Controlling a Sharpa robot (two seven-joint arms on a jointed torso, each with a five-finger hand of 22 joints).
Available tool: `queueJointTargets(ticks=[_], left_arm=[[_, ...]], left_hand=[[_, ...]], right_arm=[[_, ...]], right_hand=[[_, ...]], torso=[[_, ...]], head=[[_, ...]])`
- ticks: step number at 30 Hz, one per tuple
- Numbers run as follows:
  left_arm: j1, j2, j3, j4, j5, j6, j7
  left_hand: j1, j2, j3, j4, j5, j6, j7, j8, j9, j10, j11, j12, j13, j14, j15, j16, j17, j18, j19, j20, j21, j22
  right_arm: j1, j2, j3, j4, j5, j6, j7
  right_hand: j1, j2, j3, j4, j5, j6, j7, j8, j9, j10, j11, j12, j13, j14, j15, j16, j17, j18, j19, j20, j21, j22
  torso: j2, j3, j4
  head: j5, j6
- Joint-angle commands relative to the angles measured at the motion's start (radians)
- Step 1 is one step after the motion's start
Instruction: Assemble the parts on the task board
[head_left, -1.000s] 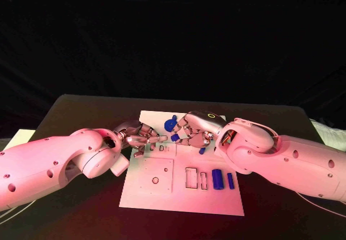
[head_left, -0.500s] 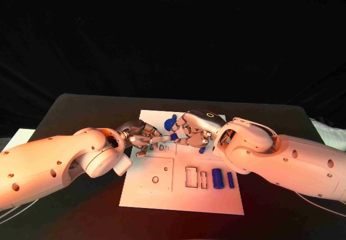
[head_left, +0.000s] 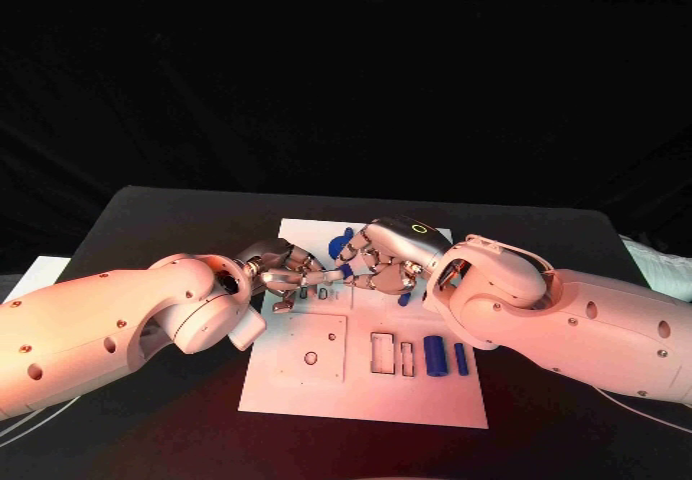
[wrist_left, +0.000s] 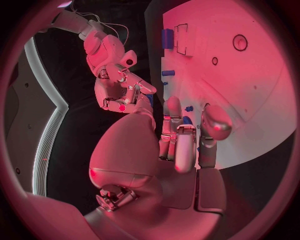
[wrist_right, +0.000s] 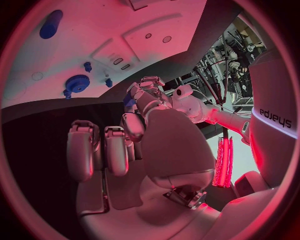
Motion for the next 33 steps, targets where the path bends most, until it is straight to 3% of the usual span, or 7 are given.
queueJointTargets(ticks=[1,4,16,33], left_arm=[[0.0,0.003,0.0,-0.001,0.001,-0.008,-0.001],[0.0,0.002,0.0,-0.003,0.004,-0.011,0.0],[0.0,-0.002,0.001,-0.007,0.013,-0.011,-0.006],[0.0,-0.002,0.001,-0.007,0.031,-0.016,-0.011]], left_hand=[[0.022,0.027,0.017,-0.012,0.003,-0.003,-0.01,0.007,0.002,0.003,-0.005,0.006,-0.001,0.073,-0.007,0.005,0.167,-0.018,0.004,-0.002,0.006,0.003],[0.045,0.039,0.033,-0.02,0.004,-0.008,-0.012,0.012,0.002,0.001,-0.006,0.005,-0.004,0.074,-0.009,0.008,0.17,-0.019,0.006,-0.004,0.009,0.009],[0.081,0.051,0.064,-0.033,0.004,-0.015,-0.015,0.019,0.001,-0.003,-0.009,0.001,-0.011,0.074,-0.011,0.01,0.172,-0.02,0.007,-0.006,0.012,0.015],[0.08,0.057,0.073,-0.027,0.004,-0.018,-0.013,0.02,0.0,-0.004,-0.008,-0.001,-0.014,0.074,-0.011,0.011,0.172,-0.02,0.007,-0.007,0.012,0.017]], right_arm=[[-0.001,0.0,0.001,0.007,-0.02,-0.037,0.002],[-0.001,-0.002,0.001,0.01,-0.022,-0.044,0.003],[-0.002,-0.007,0.001,0.017,-0.032,-0.05,-0.001],[-0.003,-0.006,0.001,0.028,-0.037,-0.038,0.0]], right_hand=[[0.0,0.0,0.018,0.018,0.011,0.025,-0.002,0.023,0.03,-0.001,-0.006,-0.004,-0.002,0.085,-0.008,-0.001,0.184,-0.013,0.004,-0.001,-0.001,-0.003],[0.0,-0.002,0.021,0.017,0.021,0.025,-0.002,0.024,0.03,-0.002,-0.006,-0.009,-0.005,0.085,-0.009,-0.002,0.183,-0.012,0.003,-0.002,-0.002,-0.004],[0.001,-0.005,0.028,0.018,0.038,0.025,-0.002,0.025,0.032,-0.002,-0.006,-0.012,-0.007,0.084,-0.009,-0.004,0.182,-0.012,0.003,-0.002,-0.003,-0.006],[0.0,-0.006,0.028,0.018,0.04,0.025,-0.002,0.025,0.032,-0.003,-0.006,-0.015,-0.009,0.084,-0.009,-0.005,0.181,-0.012,0.002,-0.002,-0.004,-0.006]], torso=[[0.0,0.0001,0.0002],[-0.001,-0.0003,0.0003],[-0.001,-0.001,0.0012],[-0.001,-0.0009,0.0002]], head=[[0.0,-0.001],[0.0,-0.001],[0.004,-0.007],[0.007,-0.008]])
